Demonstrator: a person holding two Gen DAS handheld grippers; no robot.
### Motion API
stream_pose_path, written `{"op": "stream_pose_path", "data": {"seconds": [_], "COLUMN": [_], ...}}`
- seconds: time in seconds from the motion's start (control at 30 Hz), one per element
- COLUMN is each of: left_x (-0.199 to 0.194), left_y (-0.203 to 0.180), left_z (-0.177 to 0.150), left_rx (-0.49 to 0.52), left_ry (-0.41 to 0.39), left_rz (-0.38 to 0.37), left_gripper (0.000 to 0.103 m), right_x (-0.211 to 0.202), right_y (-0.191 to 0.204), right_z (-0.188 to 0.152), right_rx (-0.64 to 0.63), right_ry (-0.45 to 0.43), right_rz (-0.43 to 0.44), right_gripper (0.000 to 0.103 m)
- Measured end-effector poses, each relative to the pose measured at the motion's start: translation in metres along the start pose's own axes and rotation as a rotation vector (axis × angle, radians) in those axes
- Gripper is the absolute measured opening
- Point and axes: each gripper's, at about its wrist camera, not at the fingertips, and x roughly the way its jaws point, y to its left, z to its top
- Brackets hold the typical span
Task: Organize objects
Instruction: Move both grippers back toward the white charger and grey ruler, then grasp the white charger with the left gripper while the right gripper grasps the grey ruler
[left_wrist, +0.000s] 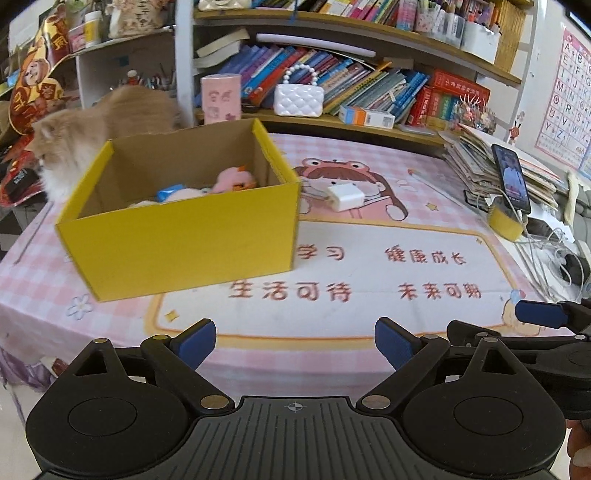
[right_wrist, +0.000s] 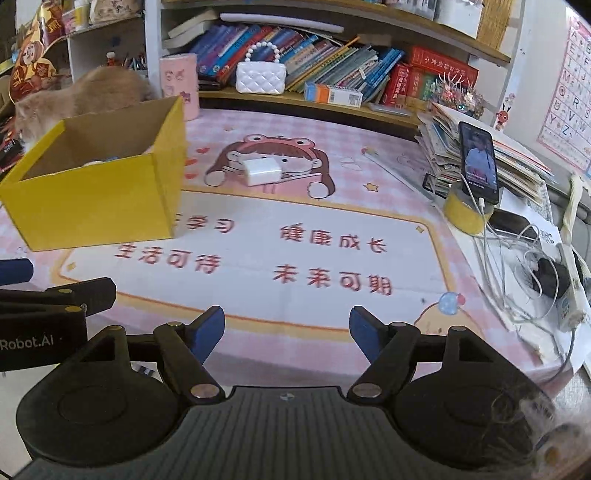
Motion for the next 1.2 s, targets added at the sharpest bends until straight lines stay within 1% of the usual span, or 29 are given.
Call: {"op": "stream_pose_path", "data": {"seconds": [0.17, 0.3, 0.57, 0.73, 1.0, 1.2], "left_x": [0.025, 0.041, 0.070, 0.090, 0.134, 0.174], "left_y": [-0.026, -0.048, -0.084, -0.106, -0.121, -0.127], "left_z": [0.011, 0.023, 0.050, 0.070, 0.102, 0.122], "left_rx": [-0.040, -0.050, -0.101, -0.093, -0.125, -0.102], "left_ry": [0.023, 0.018, 0.007, -0.016, -0.022, -0.036], "left_rz": [0.004, 0.032, 0.109, 0.170, 0.206, 0.285], "left_gripper": [0.095, 0.095, 0.095, 0.095, 0.095, 0.095], "right_x": [0.020, 0.040, 0.071, 0.095, 0.128, 0.149], "right_y": [-0.029, -0.055, -0.099, -0.120, -0.148, -0.160], "right_z": [0.015, 0.030, 0.061, 0.086, 0.121, 0.139], "right_rx": [-0.020, -0.029, -0.007, -0.008, 0.001, 0.020], "right_ry": [0.024, 0.028, -0.042, -0.059, -0.095, -0.099], "right_rz": [0.010, 0.032, 0.079, 0.104, 0.101, 0.098], "right_gripper": [0.073, 0.073, 0.073, 0.073, 0.074, 0.074]}}
